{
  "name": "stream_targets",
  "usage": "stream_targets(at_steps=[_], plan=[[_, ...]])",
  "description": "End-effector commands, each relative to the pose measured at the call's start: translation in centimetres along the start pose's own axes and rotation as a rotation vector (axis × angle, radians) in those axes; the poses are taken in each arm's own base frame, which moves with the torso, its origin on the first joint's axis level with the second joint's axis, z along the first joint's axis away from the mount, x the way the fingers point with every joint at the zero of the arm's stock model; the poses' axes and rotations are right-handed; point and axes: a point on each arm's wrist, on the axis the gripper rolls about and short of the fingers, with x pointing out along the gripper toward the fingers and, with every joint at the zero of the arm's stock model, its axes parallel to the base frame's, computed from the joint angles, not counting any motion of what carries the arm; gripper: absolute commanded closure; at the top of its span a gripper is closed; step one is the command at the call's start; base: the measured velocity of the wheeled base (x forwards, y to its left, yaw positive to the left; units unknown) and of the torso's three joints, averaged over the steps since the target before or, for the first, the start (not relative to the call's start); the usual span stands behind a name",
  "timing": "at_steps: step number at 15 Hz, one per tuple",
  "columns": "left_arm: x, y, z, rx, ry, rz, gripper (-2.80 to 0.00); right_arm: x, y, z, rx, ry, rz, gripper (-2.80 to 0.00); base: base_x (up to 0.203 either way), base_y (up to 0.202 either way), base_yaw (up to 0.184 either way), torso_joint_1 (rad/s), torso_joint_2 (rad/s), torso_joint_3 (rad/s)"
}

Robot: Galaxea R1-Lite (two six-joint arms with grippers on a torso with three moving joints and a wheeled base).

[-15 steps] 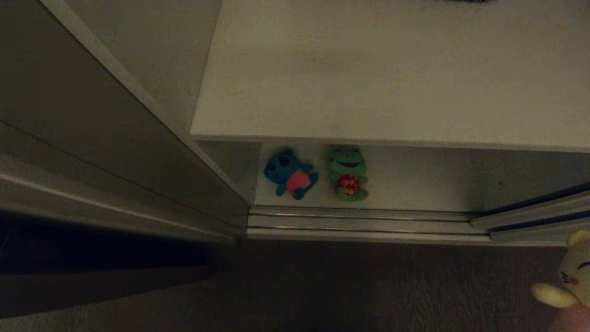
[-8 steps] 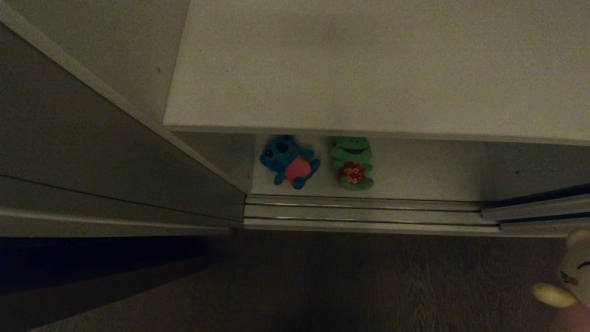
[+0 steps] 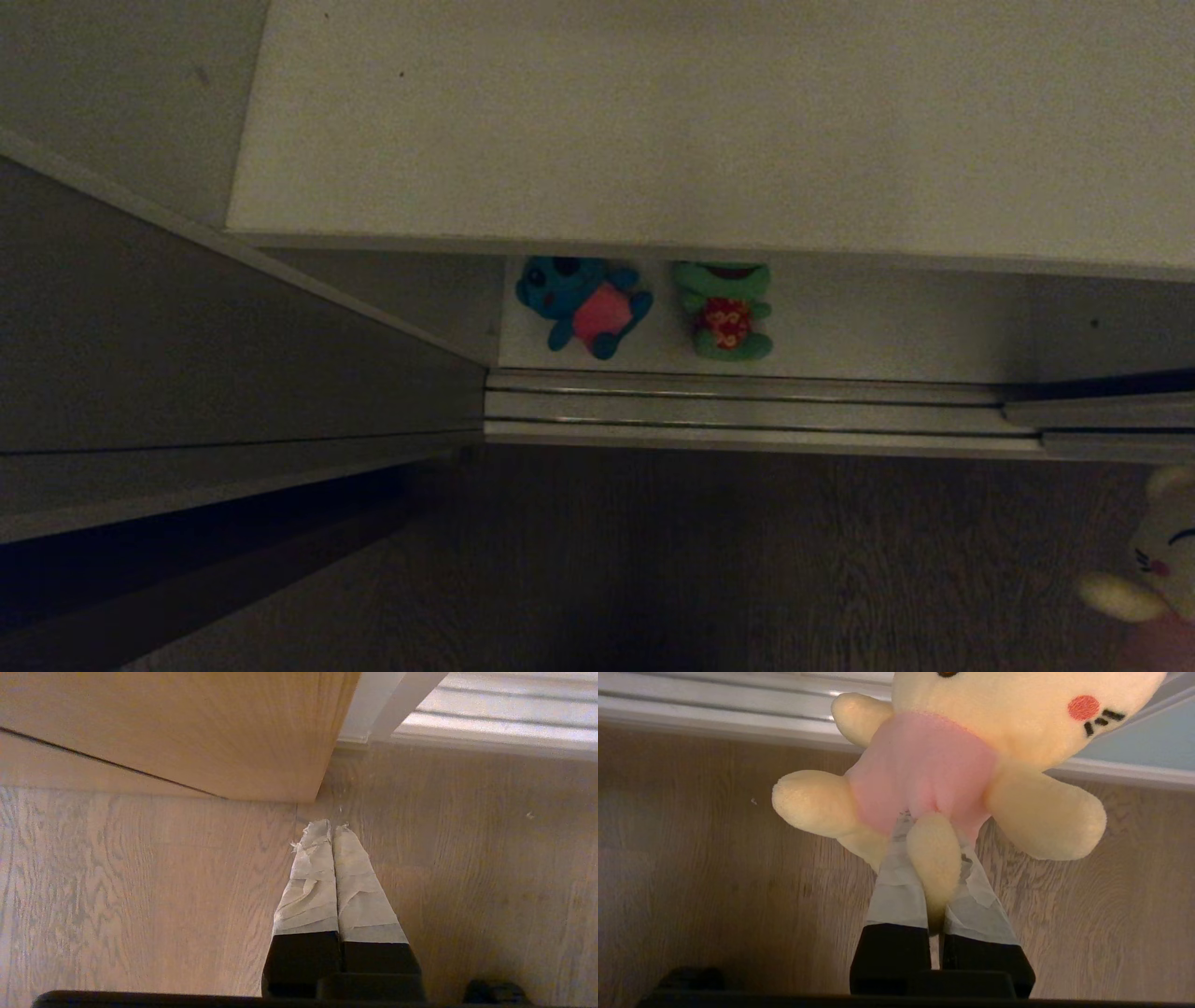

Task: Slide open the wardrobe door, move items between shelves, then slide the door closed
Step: Place the pink doll on the lower shelf

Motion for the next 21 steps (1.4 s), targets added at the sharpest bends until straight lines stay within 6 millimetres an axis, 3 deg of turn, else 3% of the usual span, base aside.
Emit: stream_targets(at_steps=[1, 5, 8, 11, 16, 21], plan=[[0.0, 0.0, 0.0, -0.002, -0.008, -0.001, 0.00, 0.0, 0.0, 0.0, -0.001, -0.002, 0.001, 0.00, 0.000, 0.000, 0.000, 0.006, 0.00, -0.196], [0.0, 0.0, 0.0, -0.005, -0.015, 0.000, 0.00, -0.1, 0.0, -0.1, -0.013, 0.024, -0.002, 0.00, 0.000, 0.000, 0.000, 0.003, 0.00, -0.055], [0.0, 0.0, 0.0, -0.005, -0.015, -0.001, 0.00, -0.7, 0.0, 0.2, -0.024, 0.166, 0.008, 0.00, 0.000, 0.000, 0.000, 0.000, 0.00, 0.000], [0.0, 0.0, 0.0, -0.005, -0.015, -0.001, 0.00, 0.1, 0.0, 2.3, -0.024, 0.281, 0.043, 0.00, 0.000, 0.000, 0.000, 0.000, 0.00, 0.000], [0.0, 0.0, 0.0, -0.005, -0.015, -0.001, 0.00, 4.2, 0.1, 5.6, 0.046, 0.470, 0.082, 0.00, 0.000, 0.000, 0.000, 0.000, 0.00, 0.000], [0.0, 0.0, 0.0, -0.005, -0.015, -0.001, 0.00, 11.7, 1.0, 7.8, 0.116, 0.527, 0.113, 0.00, 0.000, 0.000, 0.000, 0.000, 0.00, 0.000]])
